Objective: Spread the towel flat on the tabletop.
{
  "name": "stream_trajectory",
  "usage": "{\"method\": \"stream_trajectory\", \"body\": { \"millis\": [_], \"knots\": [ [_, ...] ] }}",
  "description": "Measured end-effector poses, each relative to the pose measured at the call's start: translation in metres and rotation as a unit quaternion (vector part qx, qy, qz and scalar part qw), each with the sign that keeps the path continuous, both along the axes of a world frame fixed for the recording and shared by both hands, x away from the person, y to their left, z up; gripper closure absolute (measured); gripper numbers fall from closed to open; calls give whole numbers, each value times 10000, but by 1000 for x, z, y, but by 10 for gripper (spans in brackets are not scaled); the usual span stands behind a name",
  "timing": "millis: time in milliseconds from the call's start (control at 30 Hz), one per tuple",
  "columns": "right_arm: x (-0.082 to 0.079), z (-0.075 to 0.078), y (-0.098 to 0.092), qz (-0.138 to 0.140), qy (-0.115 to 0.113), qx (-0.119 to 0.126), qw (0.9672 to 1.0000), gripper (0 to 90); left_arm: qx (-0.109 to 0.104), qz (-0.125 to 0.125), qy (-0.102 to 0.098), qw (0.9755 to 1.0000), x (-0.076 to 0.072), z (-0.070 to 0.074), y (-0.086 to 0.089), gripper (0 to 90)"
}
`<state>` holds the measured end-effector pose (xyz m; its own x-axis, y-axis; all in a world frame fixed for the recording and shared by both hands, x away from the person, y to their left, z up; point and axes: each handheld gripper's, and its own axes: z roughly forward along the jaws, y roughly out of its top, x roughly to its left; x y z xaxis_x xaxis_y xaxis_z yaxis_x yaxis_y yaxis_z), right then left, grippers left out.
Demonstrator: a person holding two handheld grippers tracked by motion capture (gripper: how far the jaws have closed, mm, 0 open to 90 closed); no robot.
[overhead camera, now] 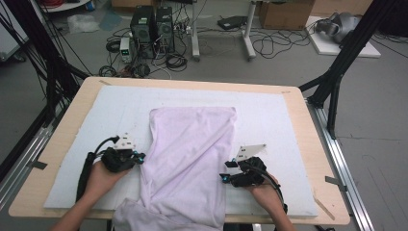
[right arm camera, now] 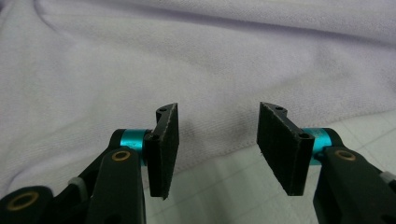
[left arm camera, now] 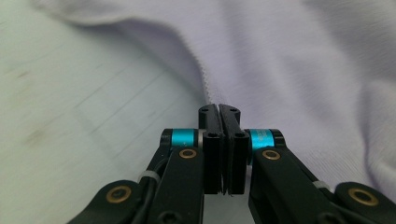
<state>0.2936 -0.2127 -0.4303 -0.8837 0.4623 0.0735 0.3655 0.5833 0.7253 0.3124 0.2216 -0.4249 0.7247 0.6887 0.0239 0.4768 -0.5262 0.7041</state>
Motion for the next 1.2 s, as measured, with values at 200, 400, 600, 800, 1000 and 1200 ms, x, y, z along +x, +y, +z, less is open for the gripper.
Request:
{"method": "stream_trajectory", "body": {
  "millis": [200, 400, 600, 800, 1000, 1200],
  "knots": [
    [-7, 0, 2, 104, -37, 32, 9999, 491, -294, 67, -181, 9994, -13, 12, 7, 658],
    [-14, -1, -1, 199, -73, 121, 9997, 546, -540, -571, -238, 9966, -36, 17, -20, 592],
    [-18, -6, 2, 337, 2, 84, 9994, 566, -136, -994, 147, 9948, -46, -6, -36, 527],
    [-15, -10, 8, 364, 63, -57, 9993, 606, -371, -1288, 254, 9906, -53, -13, -24, 786],
    [-14, -9, 9, 318, 54, -146, 9994, 631, -343, -1187, 295, 9919, -50, -11, -9, 847],
    [-13, -11, 9, 304, 27, -206, 9993, 724, -394, -1147, 309, 9921, -50, -9, -3, 843]
  ]
}}
